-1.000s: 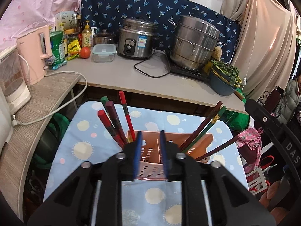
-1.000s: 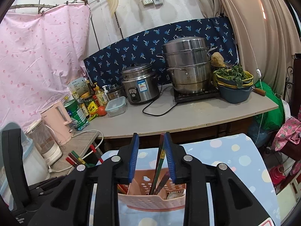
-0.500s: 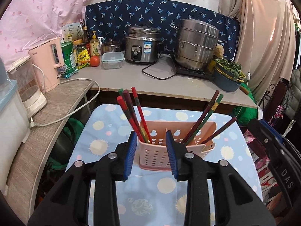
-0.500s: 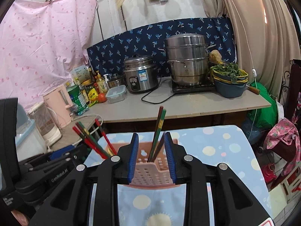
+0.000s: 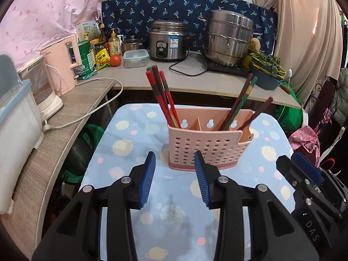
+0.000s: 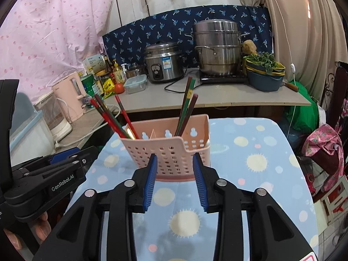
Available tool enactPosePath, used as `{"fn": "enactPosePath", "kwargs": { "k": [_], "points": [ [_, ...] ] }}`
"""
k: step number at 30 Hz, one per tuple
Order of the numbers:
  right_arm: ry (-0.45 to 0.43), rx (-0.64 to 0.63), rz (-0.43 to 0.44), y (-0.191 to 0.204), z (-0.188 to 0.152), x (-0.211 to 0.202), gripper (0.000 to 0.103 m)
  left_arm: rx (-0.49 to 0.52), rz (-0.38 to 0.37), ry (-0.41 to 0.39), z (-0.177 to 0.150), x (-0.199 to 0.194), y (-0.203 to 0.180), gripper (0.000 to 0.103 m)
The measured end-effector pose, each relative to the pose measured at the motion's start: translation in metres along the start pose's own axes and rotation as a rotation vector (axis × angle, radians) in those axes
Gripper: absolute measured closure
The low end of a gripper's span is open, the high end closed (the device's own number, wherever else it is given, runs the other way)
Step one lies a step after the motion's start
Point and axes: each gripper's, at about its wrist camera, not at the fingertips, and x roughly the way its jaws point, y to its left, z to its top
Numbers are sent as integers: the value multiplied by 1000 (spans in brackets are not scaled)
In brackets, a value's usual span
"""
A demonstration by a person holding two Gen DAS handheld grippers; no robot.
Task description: Organize utensils
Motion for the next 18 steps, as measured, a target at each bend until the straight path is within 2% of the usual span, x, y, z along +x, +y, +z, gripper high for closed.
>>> {"fn": "enactPosePath", "kwargs": {
  "k": [4, 10, 14, 18],
  "points": [
    [22, -12, -27, 4, -13, -2, 67, 2, 5, 23, -15, 1, 1, 65],
    [54, -13, -44, 5, -31, -2, 62, -2, 31, 44, -36, 1, 3, 53],
    [68, -13, -51, 5, -40, -3, 57, 1, 46, 56, -48, 2, 6, 47],
    [68, -14, -62, 6, -47, -6, 47, 5, 71, 60, -57, 1, 8, 34]
  ]
}}
